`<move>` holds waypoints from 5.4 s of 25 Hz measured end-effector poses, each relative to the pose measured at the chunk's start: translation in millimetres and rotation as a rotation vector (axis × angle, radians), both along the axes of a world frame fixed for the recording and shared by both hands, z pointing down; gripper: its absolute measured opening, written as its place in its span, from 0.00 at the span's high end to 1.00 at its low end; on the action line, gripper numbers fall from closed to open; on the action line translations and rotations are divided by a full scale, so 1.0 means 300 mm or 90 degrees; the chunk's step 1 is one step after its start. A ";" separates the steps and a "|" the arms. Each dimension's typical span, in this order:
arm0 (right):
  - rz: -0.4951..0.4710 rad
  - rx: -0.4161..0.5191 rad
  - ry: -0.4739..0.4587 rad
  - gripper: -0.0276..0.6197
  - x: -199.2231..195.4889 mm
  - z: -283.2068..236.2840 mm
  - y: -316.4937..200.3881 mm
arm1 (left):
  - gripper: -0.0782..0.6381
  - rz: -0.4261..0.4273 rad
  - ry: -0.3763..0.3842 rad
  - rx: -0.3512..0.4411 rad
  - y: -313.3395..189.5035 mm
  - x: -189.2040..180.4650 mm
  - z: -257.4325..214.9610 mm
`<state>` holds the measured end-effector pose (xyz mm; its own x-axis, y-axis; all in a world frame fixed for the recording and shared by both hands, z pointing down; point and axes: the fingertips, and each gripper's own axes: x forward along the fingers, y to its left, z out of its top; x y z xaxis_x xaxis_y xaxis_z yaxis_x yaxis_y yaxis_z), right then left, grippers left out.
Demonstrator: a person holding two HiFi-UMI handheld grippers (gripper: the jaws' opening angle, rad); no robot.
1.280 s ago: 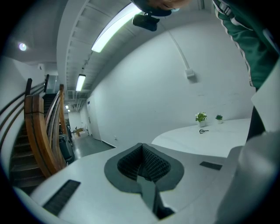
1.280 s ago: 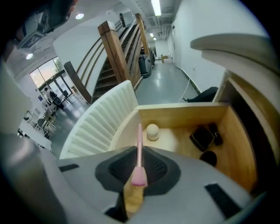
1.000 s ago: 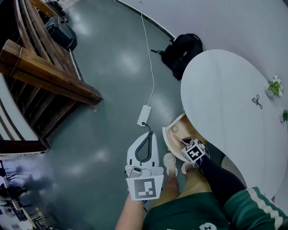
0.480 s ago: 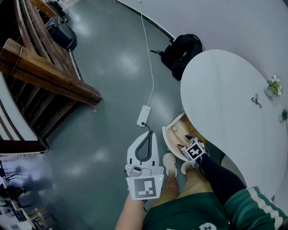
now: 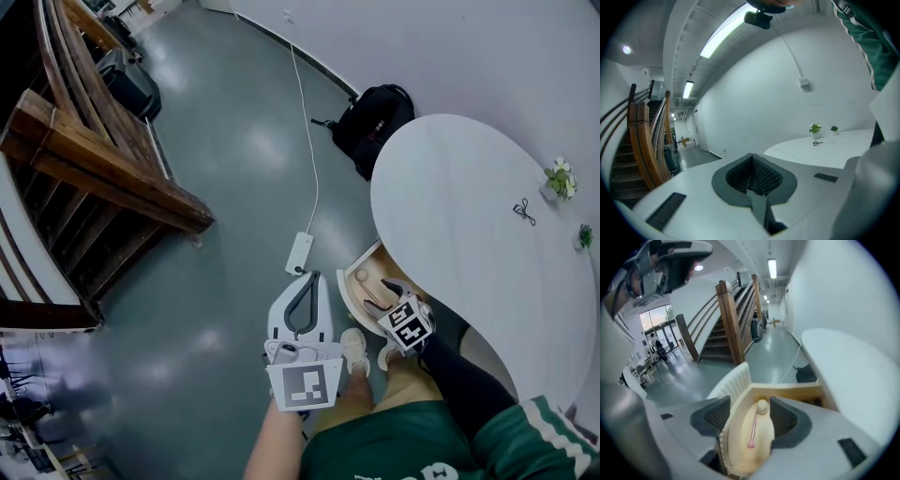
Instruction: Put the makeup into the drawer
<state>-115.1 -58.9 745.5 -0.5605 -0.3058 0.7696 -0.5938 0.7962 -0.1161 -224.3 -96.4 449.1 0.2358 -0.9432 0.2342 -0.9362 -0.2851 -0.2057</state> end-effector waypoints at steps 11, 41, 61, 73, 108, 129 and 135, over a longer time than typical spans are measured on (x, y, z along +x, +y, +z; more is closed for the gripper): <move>0.128 0.310 -0.154 0.53 0.025 -0.821 -0.199 | 0.89 -0.004 0.021 0.062 -0.012 -0.025 -0.195; 0.322 0.585 -0.190 0.55 0.767 -1.494 -0.233 | 0.89 0.213 0.053 0.132 -0.203 0.663 -0.441; 0.219 0.406 -0.129 0.58 1.223 -1.202 -0.476 | 0.89 0.260 0.038 0.095 -0.398 1.213 -0.319; -0.036 0.138 0.150 0.64 1.335 -0.575 -0.627 | 0.89 0.266 0.024 0.044 -0.427 1.251 -0.204; 0.331 0.469 -0.164 0.92 1.302 -1.244 -0.565 | 0.89 0.196 0.045 0.075 -0.423 1.149 -0.297; 0.325 0.560 -0.220 0.92 1.067 -1.404 -0.383 | 0.89 0.136 0.038 0.145 -0.287 0.920 -0.407; 0.259 0.536 -0.258 0.92 0.774 -1.407 -0.344 | 0.89 0.090 0.004 0.148 -0.198 0.666 -0.431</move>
